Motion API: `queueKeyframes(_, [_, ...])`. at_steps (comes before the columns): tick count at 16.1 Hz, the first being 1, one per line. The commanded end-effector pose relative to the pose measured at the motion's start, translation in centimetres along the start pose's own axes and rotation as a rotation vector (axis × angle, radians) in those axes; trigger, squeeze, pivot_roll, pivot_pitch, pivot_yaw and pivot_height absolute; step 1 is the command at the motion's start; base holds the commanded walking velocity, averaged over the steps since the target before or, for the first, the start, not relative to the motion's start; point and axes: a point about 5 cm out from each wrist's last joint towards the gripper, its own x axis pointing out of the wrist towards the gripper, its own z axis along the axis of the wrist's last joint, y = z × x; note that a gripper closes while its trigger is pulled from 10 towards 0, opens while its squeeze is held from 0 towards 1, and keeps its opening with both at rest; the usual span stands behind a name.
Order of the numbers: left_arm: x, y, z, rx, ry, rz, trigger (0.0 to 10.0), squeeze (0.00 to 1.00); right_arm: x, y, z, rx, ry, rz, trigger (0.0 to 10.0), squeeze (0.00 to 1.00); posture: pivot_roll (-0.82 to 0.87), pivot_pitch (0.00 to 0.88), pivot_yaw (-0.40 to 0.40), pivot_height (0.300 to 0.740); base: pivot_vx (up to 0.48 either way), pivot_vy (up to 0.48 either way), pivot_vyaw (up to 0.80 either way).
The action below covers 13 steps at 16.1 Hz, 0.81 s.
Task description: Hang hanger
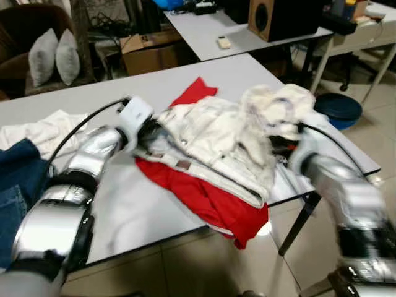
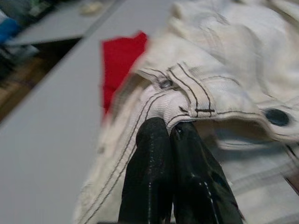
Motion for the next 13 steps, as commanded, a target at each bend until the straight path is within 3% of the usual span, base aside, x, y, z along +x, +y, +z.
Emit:
queueKeyframes(1, [-0.6,-0.2,-0.5,0.015,0.002,-0.063,0.0,0.00,1.3,1.9,-1.0,0.020,0.034,0.111,10.0,0.00,-0.12,0.000,0.072,0.740,0.000,0.000,0.00])
queueKeyframes(2, [-1.6,-1.3,-1.6,-0.007,-0.001,-0.157,0.0,0.00,2.5,2.8,-0.2,0.055,-0.033,0.130,10.0,0.00,-0.11,0.000,0.070,0.740,0.000,0.000,0.00])
queueKeyframes(5, [-2.5,-3.1,-2.0,-0.048,-0.025,-0.274,0.0,0.00,3.4,2.2,0.6,0.075,-0.138,0.047,10.0,0.00,-0.11,0.000,0.080,0.740,0.000,0.000,0.00])
queueKeyframes(7, [-2.2,-3.6,-1.2,-0.052,-0.071,-0.268,0.0,0.00,3.1,0.5,1.0,0.121,-0.214,-0.059,10.0,0.00,-0.11,0.000,0.096,0.740,0.000,0.000,0.00])
queueKeyframes(8, [-1.9,-3.4,-0.9,-0.049,-0.080,-0.249,0.0,0.00,2.8,0.0,1.2,0.108,-0.237,-0.078,10.0,0.00,-0.11,0.000,0.100,0.740,0.000,0.000,0.00])
queueKeyframes(9, [-1.0,-2.7,0.1,0.004,-0.086,-0.173,0.4,0.00,1.3,-1.1,1.2,0.066,-0.280,-0.120,10.0,0.00,-0.12,0.000,0.122,0.740,0.000,0.000,0.00])
queueKeyframes(10, [-0.6,-2.0,0.9,0.033,-0.098,-0.113,10.0,0.00,0.2,-1.5,1.0,0.010,-0.291,-0.133,10.0,0.00,-0.12,0.000,0.129,0.740,0.000,0.000,0.00])
queueKeyframes(11, [-0.7,-1.5,2.4,0.054,-0.155,-0.100,10.0,1.00,-1.1,-1.5,0.7,-0.062,-0.307,-0.122,10.0,0.00,-0.13,0.000,0.148,0.740,0.000,0.000,0.00])
queueKeyframes(12, [-0.8,-1.2,3.1,0.124,-0.164,-0.093,10.0,1.00,-2.0,-1.3,0.5,-0.096,-0.317,-0.112,10.0,0.00,-0.14,0.000,0.162,0.740,0.000,0.000,0.00])
queueKeyframes(13, [-1.0,-0.6,3.1,0.281,-0.104,-0.048,10.0,1.00,-3.1,-1.0,0.2,-0.127,-0.324,-0.105,10.0,0.00,-0.15,0.000,0.177,0.740,0.000,0.000,0.00])
